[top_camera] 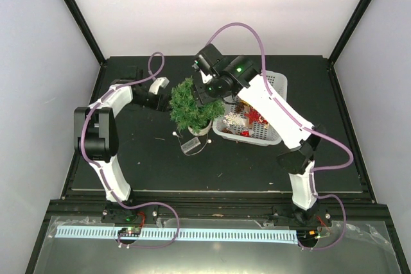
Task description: Decorate the small christmas tree
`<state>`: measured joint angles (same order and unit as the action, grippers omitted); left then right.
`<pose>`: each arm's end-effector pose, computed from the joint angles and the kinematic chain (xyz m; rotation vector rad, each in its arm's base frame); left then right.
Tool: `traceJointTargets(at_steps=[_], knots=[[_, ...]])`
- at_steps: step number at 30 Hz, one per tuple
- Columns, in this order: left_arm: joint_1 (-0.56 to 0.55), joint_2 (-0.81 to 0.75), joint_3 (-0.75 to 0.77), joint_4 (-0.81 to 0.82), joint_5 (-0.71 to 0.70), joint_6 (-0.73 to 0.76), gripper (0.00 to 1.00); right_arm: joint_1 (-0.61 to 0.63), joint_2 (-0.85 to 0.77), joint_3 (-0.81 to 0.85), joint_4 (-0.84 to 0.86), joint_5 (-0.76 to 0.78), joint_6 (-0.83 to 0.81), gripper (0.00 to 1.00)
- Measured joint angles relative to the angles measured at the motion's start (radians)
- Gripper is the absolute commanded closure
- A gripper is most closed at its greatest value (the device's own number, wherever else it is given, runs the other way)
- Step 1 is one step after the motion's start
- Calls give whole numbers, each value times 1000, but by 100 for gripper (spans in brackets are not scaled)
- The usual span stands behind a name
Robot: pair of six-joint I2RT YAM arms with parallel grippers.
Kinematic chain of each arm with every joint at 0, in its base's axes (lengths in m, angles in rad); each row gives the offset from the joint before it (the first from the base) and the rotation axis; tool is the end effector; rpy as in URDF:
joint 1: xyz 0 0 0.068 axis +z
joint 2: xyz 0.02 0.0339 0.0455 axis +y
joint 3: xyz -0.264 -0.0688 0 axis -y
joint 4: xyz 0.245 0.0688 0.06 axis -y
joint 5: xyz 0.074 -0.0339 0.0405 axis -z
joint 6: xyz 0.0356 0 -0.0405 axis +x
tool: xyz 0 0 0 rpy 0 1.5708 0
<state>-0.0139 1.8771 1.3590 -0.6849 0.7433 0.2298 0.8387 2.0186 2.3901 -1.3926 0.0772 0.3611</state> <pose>0.3778 -0.0293 0.2025 0.4934 2.5085 -0.9370 0.2681 0.2942 0.4030 -0.5933 2.5578 0.3343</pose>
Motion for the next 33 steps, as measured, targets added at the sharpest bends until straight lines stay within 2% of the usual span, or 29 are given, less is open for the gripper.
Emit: traceJointTargets(at_steps=[8, 14, 16, 19, 26, 29, 33], knots=[[6, -13, 0, -5, 2, 0, 21, -36, -85, -63, 41, 10, 26, 25], [9, -44, 0, -8, 5, 0, 21, -43, -122, -126, 69, 44, 63, 33], [12, -51, 0, -11, 5, 0, 21, -47, -166, -208, 79, 60, 80, 38], [37, -63, 0, -21, 6, 0, 21, -55, -287, -414, 108, 71, 121, 48], [123, -110, -2, -42, 8, 16, 21, -61, -579, -838, 225, 19, 220, 79], [153, -138, -6, -66, 8, 29, 21, -61, -643, -987, 292, -49, 250, 84], [171, -188, -8, -115, 2, 55, 21, -60, -632, -1128, 411, -162, 278, 84]])
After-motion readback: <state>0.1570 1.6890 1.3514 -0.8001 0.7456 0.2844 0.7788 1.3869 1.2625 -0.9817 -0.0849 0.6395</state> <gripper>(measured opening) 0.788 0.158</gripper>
